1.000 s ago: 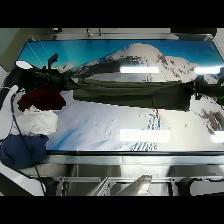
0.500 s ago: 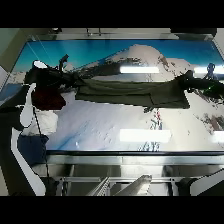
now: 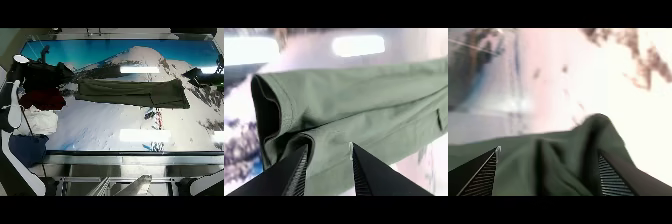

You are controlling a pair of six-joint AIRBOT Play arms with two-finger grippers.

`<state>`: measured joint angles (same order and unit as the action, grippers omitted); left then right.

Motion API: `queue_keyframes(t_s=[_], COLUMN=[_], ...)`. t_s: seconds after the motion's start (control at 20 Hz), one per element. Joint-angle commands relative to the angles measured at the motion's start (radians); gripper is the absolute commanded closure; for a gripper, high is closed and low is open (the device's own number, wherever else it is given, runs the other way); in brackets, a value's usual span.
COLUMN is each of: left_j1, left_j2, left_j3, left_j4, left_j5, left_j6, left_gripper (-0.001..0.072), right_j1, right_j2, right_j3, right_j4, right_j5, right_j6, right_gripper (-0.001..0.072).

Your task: Fold the shirts.

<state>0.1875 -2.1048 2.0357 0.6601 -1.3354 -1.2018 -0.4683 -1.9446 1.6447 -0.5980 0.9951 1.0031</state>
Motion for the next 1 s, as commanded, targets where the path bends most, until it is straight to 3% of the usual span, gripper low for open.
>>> queue_keyframes(t_s=[0.0,0.05,0.1,0.5,0.65,0.9,0.95], left_j1=[0.03,0.022,0.014,-0.095,-0.14,-0.214,-0.227], left_j2=[0.08,0.098,0.111,0.122,0.114,0.092,0.086], left_j3=[0.002,0.002,0.002,-0.036,-0.037,-0.037,-0.037], left_j4=[-0.001,-0.001,-0.001,0.002,0.003,0.003,0.003], left_j5=[-0.013,-0.018,-0.026,-0.036,-0.04,-0.059,-0.058], left_j6=[-0.012,-0.012,-0.009,0.008,0.009,0.017,0.02], left_gripper=[0.0422,0.0542,0.0709,0.0701,0.07,0.0693,0.0693], right_j1=[-0.021,-0.02,-0.019,-0.014,-0.014,-0.012,-0.012], right_j2=[-0.017,-0.033,-0.049,-0.14,-0.142,-0.15,-0.15], right_j3=[0.038,0.038,0.039,0.039,0.039,0.039,0.039], right_j4=[-0.206,-0.203,-0.203,-0.149,-0.044,-0.046,-0.046], right_j5=[0.107,0.14,0.164,0.32,0.326,0.322,0.317], right_j6=[0.101,0.1,0.1,0.05,0.014,0.015,0.014], right_gripper=[-0.0006,-0.0005,-0.0005,-0.0003,0.0,0.002,0.0232])
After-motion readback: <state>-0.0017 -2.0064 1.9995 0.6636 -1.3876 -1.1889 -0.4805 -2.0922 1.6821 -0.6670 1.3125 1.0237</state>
